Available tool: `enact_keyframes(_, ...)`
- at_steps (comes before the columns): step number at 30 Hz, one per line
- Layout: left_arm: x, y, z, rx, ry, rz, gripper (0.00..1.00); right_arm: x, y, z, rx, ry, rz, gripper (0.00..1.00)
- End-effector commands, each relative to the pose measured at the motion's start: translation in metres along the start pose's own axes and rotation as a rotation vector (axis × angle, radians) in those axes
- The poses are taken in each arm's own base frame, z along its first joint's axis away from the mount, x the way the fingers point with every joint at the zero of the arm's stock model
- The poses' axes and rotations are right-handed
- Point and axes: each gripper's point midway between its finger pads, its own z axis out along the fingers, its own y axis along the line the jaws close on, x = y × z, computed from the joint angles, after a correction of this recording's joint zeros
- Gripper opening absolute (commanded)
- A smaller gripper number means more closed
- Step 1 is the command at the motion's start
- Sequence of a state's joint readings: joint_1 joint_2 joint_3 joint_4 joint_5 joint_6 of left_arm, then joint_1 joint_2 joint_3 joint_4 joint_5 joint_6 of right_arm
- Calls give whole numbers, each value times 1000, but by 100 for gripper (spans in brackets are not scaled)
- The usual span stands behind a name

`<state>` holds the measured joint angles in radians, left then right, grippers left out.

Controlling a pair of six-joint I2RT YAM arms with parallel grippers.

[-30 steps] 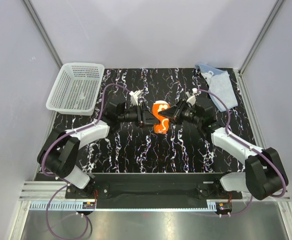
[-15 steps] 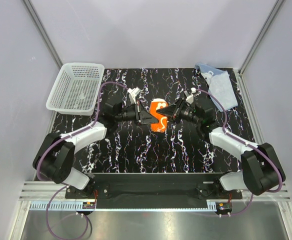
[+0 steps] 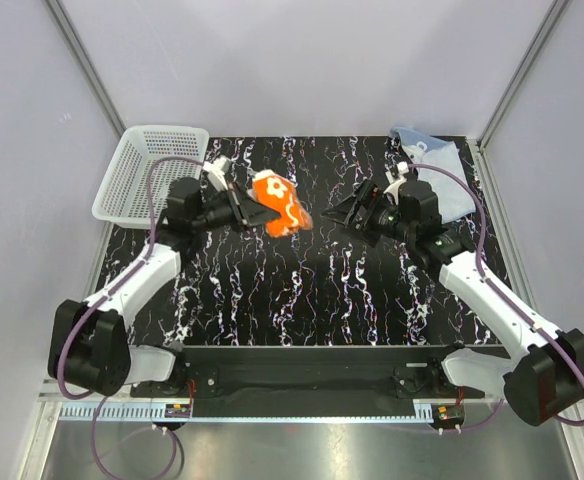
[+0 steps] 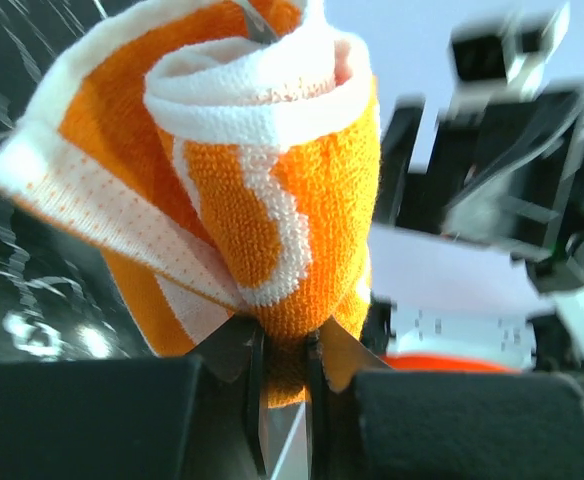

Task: Roll the towels
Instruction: Place the rolled towel into the container

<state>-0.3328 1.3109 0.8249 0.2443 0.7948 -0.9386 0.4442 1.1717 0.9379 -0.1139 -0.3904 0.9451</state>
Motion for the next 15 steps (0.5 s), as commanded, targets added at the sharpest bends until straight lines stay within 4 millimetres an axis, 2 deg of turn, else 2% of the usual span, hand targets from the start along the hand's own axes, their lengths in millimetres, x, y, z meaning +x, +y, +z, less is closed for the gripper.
enact_keyframes(1,-52,-21,-23,18,-145,64,0,10,-51,-8,218,2,-17,89)
enact_keyframes(3,-73,-33,-30,54,-184,81,0,13,-54,-7,217,10,-5,89)
enact_keyframes(4,-88,-27,-37,45,-217,69,0,17,-58,-6,224,23,0,89)
enact_keyframes(6,-114,-34,-48,47,-277,58,0,19,-62,-6,233,32,-1,89)
enact_keyframes(9,-162,-16,-77,-73,-424,12,0,24,-69,-6,249,49,-6,89)
enact_keyframes(10,-179,-4,-94,-134,-485,-3,0,28,-72,-7,257,60,-4,89)
enact_keyframes(11,-185,19,-106,-248,-526,-41,0,28,-73,-7,259,63,-8,89)
enact_keyframes(13,-211,32,-135,-370,-619,-42,0,31,-76,-7,260,74,-12,89)
enact_keyframes(14,-214,53,-151,-486,-660,-80,0,32,-78,-7,263,80,-10,89)
enact_keyframes(15,-219,61,-162,-528,-685,-92,0,33,-78,-7,262,84,-14,89)
